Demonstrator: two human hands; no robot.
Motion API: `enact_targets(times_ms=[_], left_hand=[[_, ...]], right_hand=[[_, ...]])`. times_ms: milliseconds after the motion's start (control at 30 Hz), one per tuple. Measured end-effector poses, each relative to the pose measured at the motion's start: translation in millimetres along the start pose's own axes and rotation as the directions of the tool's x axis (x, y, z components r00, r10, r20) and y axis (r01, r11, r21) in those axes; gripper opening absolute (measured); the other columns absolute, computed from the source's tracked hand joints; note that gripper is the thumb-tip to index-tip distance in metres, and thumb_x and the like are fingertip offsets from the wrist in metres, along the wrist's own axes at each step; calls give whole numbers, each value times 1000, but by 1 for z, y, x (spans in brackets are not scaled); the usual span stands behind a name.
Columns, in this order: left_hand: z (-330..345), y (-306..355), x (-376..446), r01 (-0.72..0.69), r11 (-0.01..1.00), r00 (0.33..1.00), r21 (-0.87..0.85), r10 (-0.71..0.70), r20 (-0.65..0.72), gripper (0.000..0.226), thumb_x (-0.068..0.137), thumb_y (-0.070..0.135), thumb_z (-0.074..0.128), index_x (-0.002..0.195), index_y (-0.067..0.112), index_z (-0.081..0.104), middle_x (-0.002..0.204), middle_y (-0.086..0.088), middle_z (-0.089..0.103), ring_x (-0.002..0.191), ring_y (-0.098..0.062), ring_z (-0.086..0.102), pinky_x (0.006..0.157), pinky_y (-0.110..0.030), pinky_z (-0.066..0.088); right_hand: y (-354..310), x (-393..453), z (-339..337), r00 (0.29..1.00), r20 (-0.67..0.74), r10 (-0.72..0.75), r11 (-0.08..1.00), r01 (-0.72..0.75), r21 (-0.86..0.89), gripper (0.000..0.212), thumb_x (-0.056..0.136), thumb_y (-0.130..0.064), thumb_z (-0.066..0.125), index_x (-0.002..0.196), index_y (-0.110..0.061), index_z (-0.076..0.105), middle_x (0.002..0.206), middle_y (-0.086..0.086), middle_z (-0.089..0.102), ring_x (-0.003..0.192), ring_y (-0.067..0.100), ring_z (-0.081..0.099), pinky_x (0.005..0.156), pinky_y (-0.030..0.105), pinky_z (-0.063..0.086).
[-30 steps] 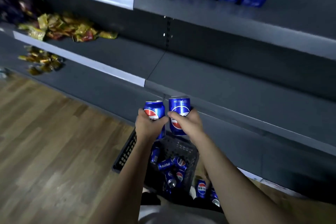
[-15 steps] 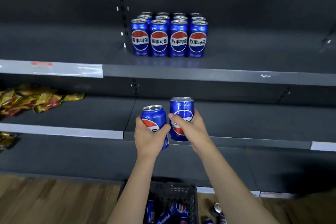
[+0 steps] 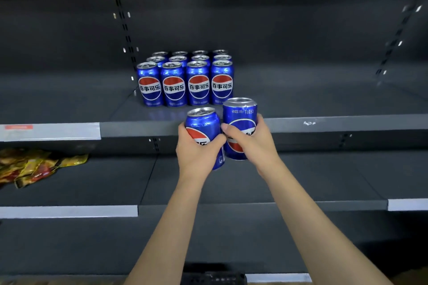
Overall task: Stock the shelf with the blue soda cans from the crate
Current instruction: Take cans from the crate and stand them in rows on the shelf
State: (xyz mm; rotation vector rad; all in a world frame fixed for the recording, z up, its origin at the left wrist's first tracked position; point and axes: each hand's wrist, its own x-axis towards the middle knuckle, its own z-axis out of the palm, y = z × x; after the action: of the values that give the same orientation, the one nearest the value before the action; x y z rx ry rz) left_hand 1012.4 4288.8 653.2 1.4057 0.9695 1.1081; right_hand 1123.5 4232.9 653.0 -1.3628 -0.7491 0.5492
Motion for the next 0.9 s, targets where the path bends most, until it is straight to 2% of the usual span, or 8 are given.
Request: enact_targets(times_ms=[133, 267, 367, 467, 567, 667, 900], left_hand=[[26, 19, 16, -72, 997, 997, -25, 72, 4, 67, 65, 20, 83, 121, 23, 47, 108, 10, 62, 96, -5, 62, 80, -25, 52], [50, 32, 32, -120, 993, 992, -10, 120, 23, 72, 66, 22, 83, 127, 24, 45, 112, 14, 59, 97, 1, 58, 74, -15, 47], [67, 38, 45, -134, 991, 990, 14, 133, 40, 77, 65, 23, 84, 130, 25, 43, 117, 11, 58, 102, -3, 58, 78, -19, 47], [82, 40, 58, -164, 984, 986, 63, 162, 31, 76, 64, 24, 85, 128, 23, 44, 117, 10, 58, 104, -7, 57, 83, -21, 46], [96, 41, 71, -165, 984, 986, 68, 164, 15, 79, 64, 24, 85, 131, 21, 43, 120, 9, 57, 104, -7, 56, 84, -20, 44], [108, 36, 83, -169, 982, 986, 89, 167, 26, 80, 64, 25, 85, 132, 19, 42, 123, 7, 57, 109, -9, 56, 84, -19, 44], [109, 20, 100, -163, 977, 987, 135, 162, 18, 84, 63, 25, 85, 135, 21, 41, 123, 9, 57, 111, -7, 54, 86, -17, 41]], right_hand=[[-20, 27, -19, 998, 17, -56, 998, 55, 9, 57, 67, -29, 84, 116, -23, 55, 105, -7, 70, 92, 9, 69, 81, 32, 58], [-25, 53, -35, 997, 18, -71, 997, 70, 26, 57, 66, -30, 85, 115, -25, 55, 106, -7, 69, 95, 11, 68, 82, 35, 58], [-27, 72, -46, 996, -12, -86, 996, 87, 29, 58, 65, -31, 85, 115, -25, 55, 106, -6, 69, 95, 10, 68, 81, 33, 58], [-29, 89, -56, 995, -29, -97, 995, 98, 34, 58, 69, -30, 84, 117, -23, 52, 107, -5, 68, 93, 8, 68, 75, 24, 56], [-28, 108, -63, 995, -27, -98, 995, 99, 16, 62, 70, -31, 83, 121, -22, 49, 108, -6, 66, 95, 8, 67, 79, 26, 56], [-24, 125, -66, 995, -10, -98, 995, 98, -12, 67, 70, -31, 83, 125, -23, 45, 111, -6, 65, 98, 9, 66, 84, 29, 55], [-11, 145, -68, 997, 63, -48, 996, 52, -72, 68, 73, -27, 81, 128, -22, 41, 112, -7, 63, 97, 6, 63, 76, 17, 51]])
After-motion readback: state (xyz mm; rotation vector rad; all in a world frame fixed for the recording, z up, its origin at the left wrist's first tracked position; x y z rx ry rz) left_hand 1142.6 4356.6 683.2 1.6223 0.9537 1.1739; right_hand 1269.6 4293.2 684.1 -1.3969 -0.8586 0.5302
